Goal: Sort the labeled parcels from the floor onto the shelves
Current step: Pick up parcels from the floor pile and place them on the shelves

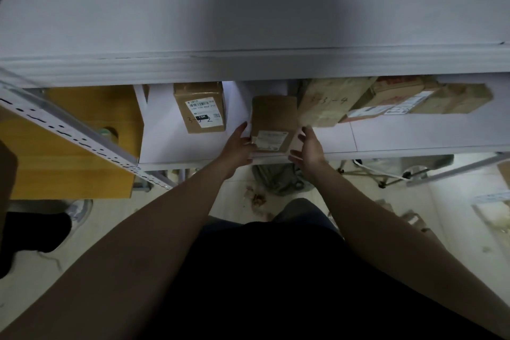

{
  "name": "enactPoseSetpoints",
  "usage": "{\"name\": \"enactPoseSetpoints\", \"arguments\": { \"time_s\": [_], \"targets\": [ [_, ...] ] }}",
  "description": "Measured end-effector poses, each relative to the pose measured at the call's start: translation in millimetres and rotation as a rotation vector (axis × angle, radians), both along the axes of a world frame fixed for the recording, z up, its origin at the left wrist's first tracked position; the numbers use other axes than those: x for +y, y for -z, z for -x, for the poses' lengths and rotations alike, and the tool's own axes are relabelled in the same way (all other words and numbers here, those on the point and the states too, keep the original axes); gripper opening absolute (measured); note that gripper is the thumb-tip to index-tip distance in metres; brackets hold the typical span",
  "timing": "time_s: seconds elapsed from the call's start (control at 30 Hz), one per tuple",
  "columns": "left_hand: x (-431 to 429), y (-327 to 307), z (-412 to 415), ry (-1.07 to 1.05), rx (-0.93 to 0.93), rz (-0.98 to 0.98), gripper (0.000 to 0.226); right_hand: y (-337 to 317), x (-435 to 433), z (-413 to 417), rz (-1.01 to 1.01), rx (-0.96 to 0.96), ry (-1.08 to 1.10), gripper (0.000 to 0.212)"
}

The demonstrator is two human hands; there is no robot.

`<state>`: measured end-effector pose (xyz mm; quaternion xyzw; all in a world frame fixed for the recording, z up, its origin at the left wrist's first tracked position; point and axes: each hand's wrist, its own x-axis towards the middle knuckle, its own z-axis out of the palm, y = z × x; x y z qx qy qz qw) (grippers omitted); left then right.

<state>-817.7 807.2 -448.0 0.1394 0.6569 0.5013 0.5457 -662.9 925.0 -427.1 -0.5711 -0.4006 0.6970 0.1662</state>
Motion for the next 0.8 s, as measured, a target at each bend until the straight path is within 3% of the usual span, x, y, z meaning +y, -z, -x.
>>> {"name": "enactPoseSetpoints", "arguments": {
  "time_s": [0.17, 0.23, 0.27, 0.33, 0.4, 0.57, 0.63, 0.73, 0.8],
  "targets": [
    [-13, -13, 2, -0.045, -0.058, 0.102, 0.08, -2, -30, 2, 0.297, 0.144, 0.145, 0.031],
    [-18, -19, 4, -0.061, -0.088, 0.129, 0.067, -3, -38, 4, 0.394, 0.194, 0.093, 0.044],
    [-19, -23, 5, -0.071, -0.106, 0.138, 0.053, -2, -38, 6, 0.374, 0.141, 0.027, 0.057],
    [-22, -32, 7, -0.087, -0.167, 0.154, 0.023, 0, -37, 11, 0.079, -0.078, -0.187, 0.098],
    [-24, -36, 11, -0.092, -0.169, 0.154, 0.022, 4, -33, 19, -0.164, -0.185, -0.355, 0.121],
    [-24, -43, 16, -0.171, -0.063, 0.189, 0.027, 8, -11, 50, -0.27, -0.214, -0.333, 0.086],
    [-27, -42, 16, -0.186, -0.06, 0.2, 0.027, 7, -6, 60, -0.255, -0.148, -0.302, 0.089],
    [-37, -38, 19, -0.22, -0.06, 0.212, 0.028, 3, 0, 68, -0.182, -0.061, -0.253, 0.11],
    [-43, -33, 21, -0.232, -0.053, 0.224, 0.027, 2, 10, 75, -0.099, -0.06, -0.229, 0.098]
  ]
}}
